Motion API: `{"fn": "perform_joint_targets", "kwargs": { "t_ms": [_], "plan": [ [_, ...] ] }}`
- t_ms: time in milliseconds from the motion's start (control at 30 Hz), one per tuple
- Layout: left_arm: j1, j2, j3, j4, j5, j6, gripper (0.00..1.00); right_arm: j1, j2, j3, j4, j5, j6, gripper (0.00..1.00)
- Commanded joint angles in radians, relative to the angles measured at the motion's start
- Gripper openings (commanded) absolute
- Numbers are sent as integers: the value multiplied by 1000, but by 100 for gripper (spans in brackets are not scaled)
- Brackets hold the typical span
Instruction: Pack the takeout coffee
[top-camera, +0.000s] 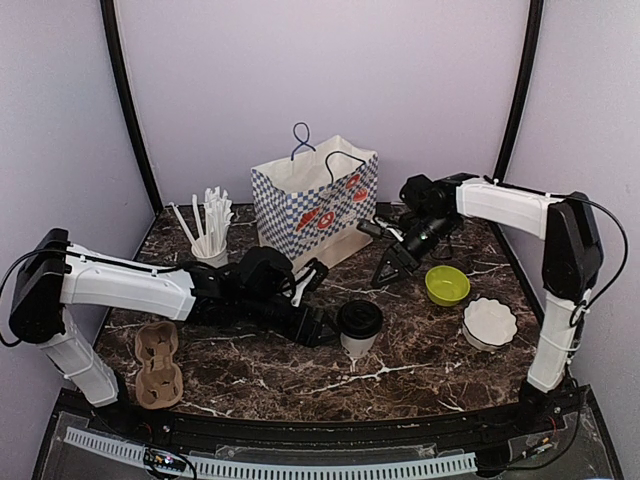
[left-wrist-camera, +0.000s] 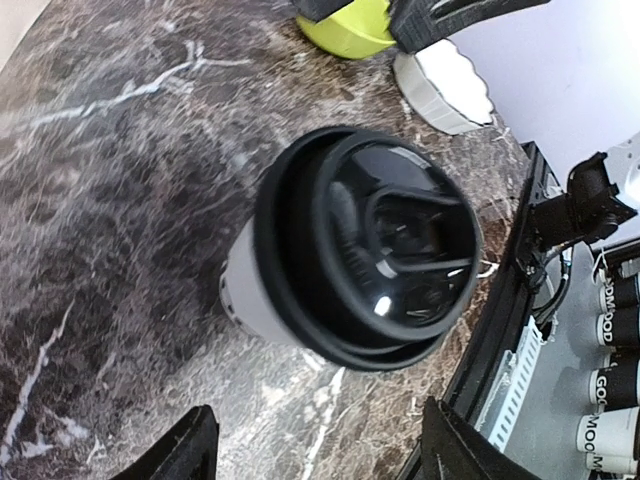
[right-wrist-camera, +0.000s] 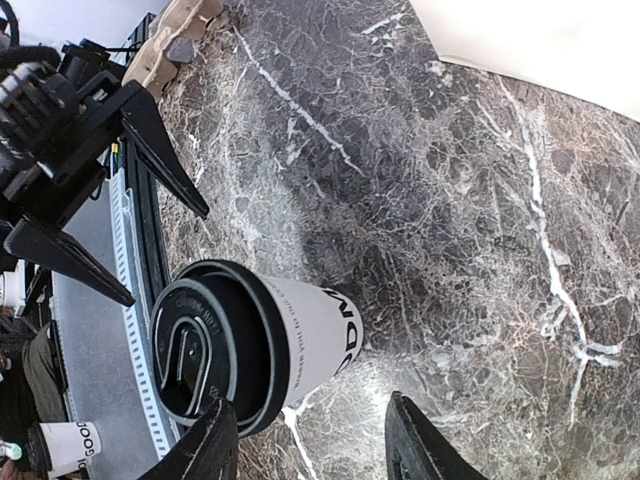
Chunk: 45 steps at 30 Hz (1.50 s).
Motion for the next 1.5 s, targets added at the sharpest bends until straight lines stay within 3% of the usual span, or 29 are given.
{"fn": "perform_joint_targets", "kwargs": {
  "t_ms": [0, 200, 833, 1167, 1467],
  "plan": [
    [-3, -35, -38, 121, -5, -63, 72, -4, 68, 42, -2, -56, 8, 51],
    [-3, 4, -21, 161, 57, -34, 71, 6, 107, 47, -12, -68, 0, 57],
    [-4, 123, 57, 116, 72, 10, 71, 40, 155, 36, -21, -67, -14, 57],
    [6, 256, 131, -184, -31, -75, 67, 54, 198, -46, 38, 65, 60, 56],
    [4, 261, 111, -187, -9, -54, 64, 54, 199, -20, 26, 91, 70, 55]
  ]
}}
